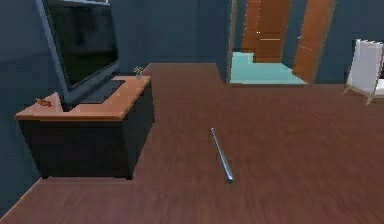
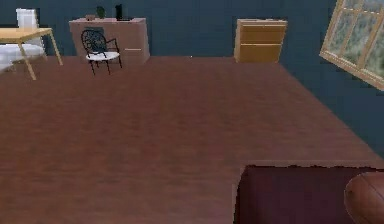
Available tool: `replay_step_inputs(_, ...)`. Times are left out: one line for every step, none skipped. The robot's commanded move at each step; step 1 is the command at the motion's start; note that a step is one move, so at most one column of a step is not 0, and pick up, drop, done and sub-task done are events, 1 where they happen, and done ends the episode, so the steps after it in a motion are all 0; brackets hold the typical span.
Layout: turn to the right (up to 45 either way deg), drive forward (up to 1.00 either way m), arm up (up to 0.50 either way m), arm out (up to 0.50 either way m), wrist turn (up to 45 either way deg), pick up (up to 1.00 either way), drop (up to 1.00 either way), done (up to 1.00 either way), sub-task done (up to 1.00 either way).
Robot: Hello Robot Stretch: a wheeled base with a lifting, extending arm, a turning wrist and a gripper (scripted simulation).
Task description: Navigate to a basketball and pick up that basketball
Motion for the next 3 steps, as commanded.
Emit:
replay_step_inputs(0.0, 0.2, 0.0, 0.0, 0.0, 0.0, 0.0, 0.0, 0.0)
replay_step_inputs(-45.0, 0.0, 0.0, 0.0, 0.0, 0.0, 0.0, 0.0, 0.0)
replay_step_inputs(-36.0, 0.0, 0.0, 0.0, 0.0, 0.0, 0.0, 0.0, 0.0)
